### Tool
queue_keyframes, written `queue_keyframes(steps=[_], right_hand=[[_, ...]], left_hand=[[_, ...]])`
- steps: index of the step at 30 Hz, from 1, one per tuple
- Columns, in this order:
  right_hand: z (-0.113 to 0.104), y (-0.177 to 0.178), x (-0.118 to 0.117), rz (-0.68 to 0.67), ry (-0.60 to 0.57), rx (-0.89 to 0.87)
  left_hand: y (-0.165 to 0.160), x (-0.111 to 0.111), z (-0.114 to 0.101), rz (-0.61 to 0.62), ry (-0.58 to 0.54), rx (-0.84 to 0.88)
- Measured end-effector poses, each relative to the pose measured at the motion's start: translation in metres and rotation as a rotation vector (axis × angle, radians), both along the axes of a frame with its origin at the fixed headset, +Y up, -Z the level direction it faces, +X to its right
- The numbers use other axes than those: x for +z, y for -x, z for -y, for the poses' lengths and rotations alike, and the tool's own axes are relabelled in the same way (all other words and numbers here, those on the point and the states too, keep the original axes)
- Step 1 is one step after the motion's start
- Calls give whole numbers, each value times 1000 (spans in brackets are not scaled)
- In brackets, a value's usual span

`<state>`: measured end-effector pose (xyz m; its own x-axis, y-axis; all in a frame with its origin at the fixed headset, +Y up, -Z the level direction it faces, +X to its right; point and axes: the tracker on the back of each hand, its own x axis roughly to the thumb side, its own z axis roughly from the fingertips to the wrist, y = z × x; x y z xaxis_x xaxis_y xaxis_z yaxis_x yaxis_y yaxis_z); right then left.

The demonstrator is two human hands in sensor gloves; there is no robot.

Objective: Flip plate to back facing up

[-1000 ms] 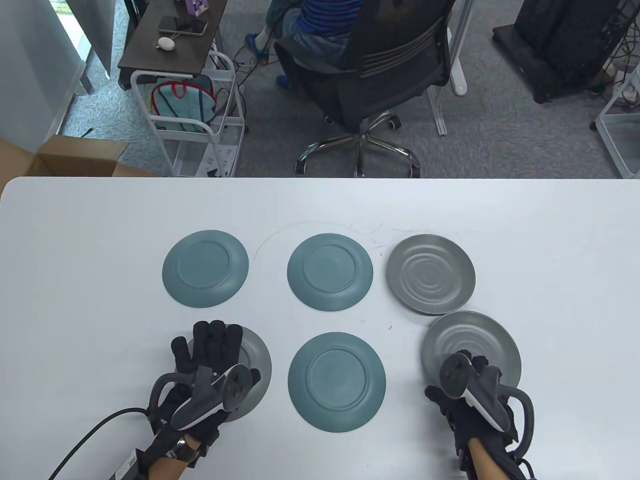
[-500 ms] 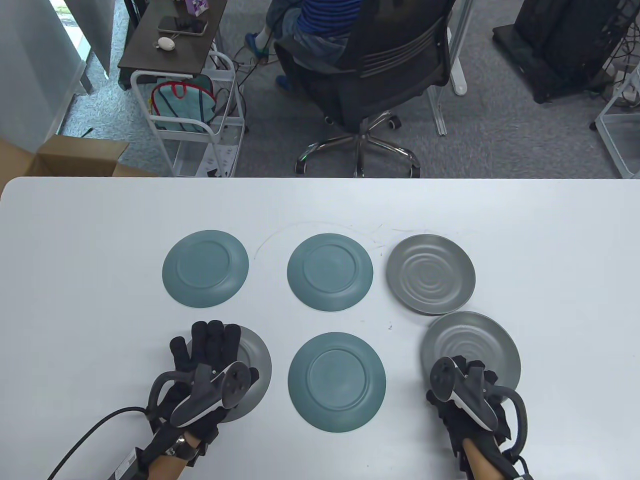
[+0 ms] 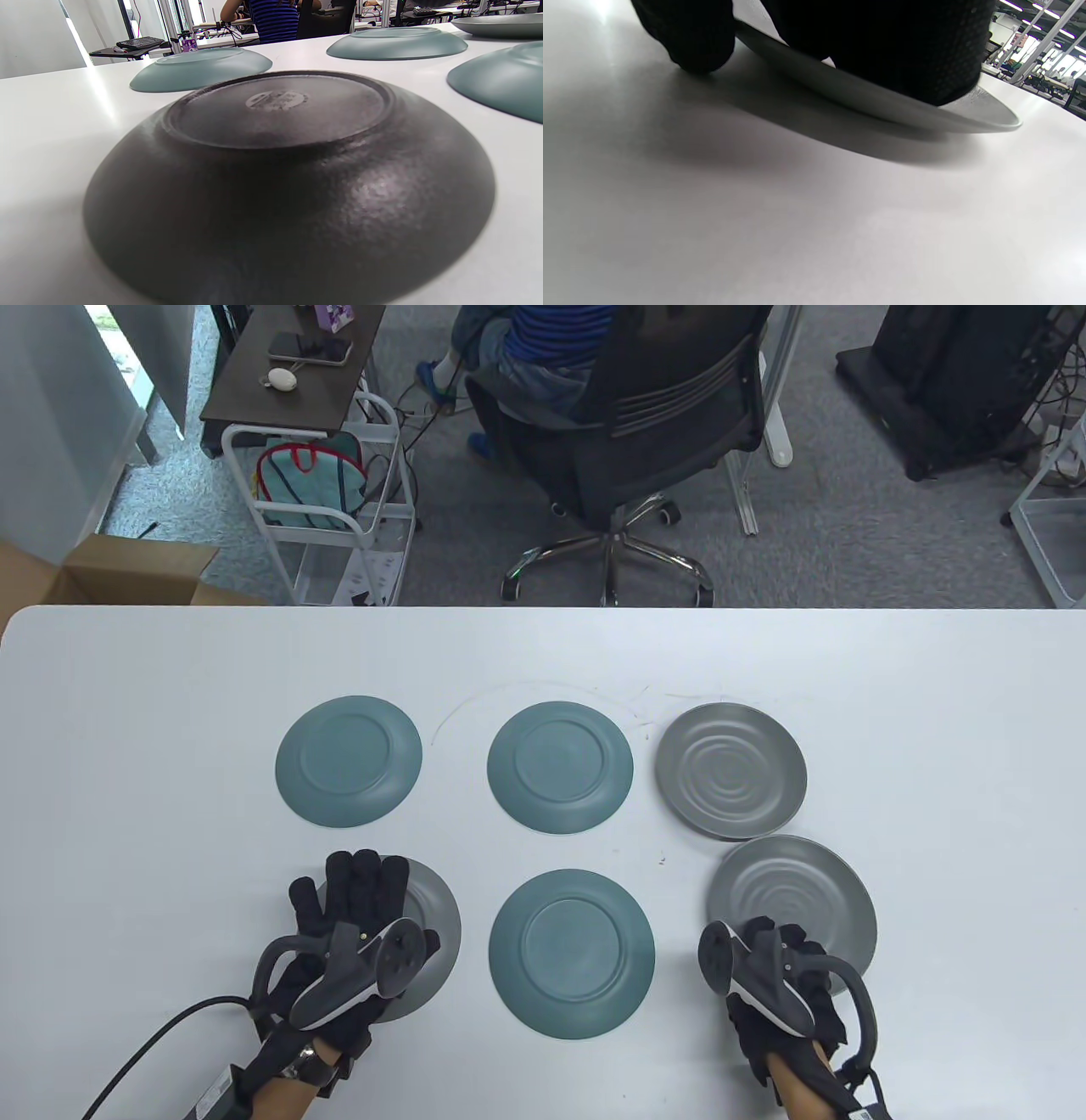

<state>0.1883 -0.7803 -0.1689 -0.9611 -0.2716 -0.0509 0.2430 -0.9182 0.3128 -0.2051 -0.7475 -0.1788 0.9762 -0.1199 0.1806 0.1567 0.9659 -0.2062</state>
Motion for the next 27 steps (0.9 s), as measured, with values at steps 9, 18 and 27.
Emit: queue_keyframes(steps=[9,18,27], right_hand=[[-17,-6,6,9,-44,-74],[-51,-31,13,53,-200,-256],[-95,-80,19,201,-362,-616]], left_hand=[[0,0,-1,0,-2,6],[1,0,-2,-1,-5,9],[1,1,-3,3,-14,17]])
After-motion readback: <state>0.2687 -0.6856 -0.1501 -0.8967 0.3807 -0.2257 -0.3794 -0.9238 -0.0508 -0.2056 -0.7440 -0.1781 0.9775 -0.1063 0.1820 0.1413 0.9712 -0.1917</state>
